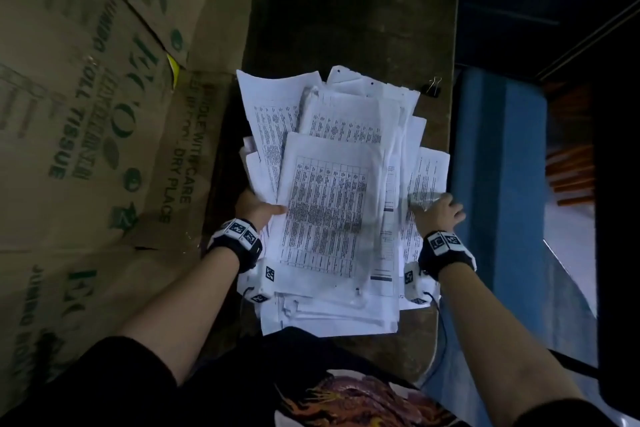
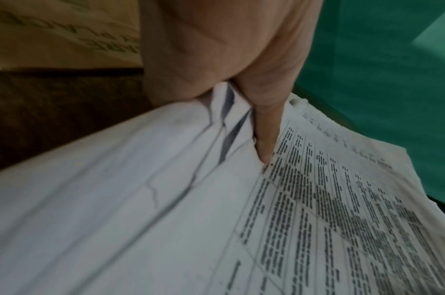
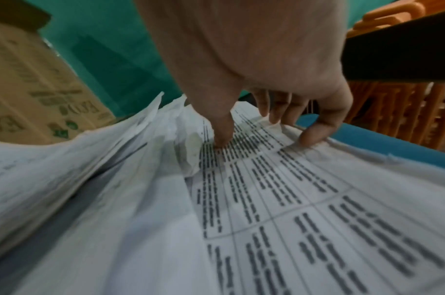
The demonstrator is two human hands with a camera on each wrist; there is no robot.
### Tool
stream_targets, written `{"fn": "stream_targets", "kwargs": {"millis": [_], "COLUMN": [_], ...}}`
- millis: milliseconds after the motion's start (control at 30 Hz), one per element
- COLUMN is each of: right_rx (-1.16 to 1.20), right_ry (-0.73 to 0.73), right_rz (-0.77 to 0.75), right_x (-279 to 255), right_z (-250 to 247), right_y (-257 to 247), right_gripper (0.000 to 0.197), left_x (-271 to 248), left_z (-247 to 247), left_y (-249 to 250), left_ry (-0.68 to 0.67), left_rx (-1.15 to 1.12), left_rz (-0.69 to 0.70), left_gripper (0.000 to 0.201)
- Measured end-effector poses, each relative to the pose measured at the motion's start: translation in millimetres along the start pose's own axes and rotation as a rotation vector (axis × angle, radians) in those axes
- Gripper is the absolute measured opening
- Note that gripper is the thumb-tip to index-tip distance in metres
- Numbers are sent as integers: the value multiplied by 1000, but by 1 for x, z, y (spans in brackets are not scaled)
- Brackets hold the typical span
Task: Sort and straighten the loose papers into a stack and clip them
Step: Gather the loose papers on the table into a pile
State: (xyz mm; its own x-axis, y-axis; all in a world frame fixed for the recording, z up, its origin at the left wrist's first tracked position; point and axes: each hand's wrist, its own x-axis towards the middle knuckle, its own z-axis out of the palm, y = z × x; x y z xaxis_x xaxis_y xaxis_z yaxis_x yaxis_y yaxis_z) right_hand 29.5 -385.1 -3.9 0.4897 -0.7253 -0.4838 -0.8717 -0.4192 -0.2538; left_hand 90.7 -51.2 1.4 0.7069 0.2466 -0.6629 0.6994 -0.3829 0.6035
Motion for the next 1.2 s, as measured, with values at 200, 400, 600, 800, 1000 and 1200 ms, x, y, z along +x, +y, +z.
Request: {"fn": "stream_targets", "kwargs": {"millis": [200,400,600,800,1000,1200], "right_rx": [296,152,389,553,483,392], "right_ry": [-162,-84,327,533,382,35], "right_rz": [187,-170,-292,-669,-742,-512], "right_x": [39,16,-23,-79,-88,-75], "right_z": [-1,-40,-102,-175,-146,-30], "right_y": [28,27,-7,-59,-80,-76], "right_gripper": [117,18,24,20,21,26], "left_x": [2,11,1,-7,-9,-10], "left_z": [-1,3,8,11,7,3], "left_y": [3,2,4,15,15,14], "left_ry": [6,4,85,96,54,-13], "left_rx": [-155,-136,-28,-8,-11,-170], "left_rz": [52,41,57,58,67,30], "left_gripper": [46,54,73,86,89,52]}}
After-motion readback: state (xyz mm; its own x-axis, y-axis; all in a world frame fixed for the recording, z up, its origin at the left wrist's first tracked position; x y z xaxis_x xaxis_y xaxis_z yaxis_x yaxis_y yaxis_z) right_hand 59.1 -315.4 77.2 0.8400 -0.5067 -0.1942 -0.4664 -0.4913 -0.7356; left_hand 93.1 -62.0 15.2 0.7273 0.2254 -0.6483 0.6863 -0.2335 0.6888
